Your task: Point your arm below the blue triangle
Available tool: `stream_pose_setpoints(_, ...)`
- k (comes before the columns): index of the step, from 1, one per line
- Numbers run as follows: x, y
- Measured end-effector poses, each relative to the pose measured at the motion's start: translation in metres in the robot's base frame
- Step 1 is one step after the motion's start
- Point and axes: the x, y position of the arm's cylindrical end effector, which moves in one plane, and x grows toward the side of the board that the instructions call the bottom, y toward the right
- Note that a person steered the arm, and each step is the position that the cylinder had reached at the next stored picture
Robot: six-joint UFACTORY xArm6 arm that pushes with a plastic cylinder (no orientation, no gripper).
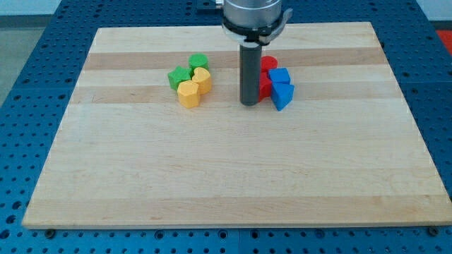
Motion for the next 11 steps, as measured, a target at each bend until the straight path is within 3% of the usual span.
stream_pose_setpoints(2, -0.008, 0.004)
stream_pose_setpoints(5, 0.042, -0.005)
stream_pose_setpoints(9, 0.063, 0.01)
stream_pose_setpoints(10, 0.104, 0.007)
stream_pose_setpoints(11, 0.108, 0.007)
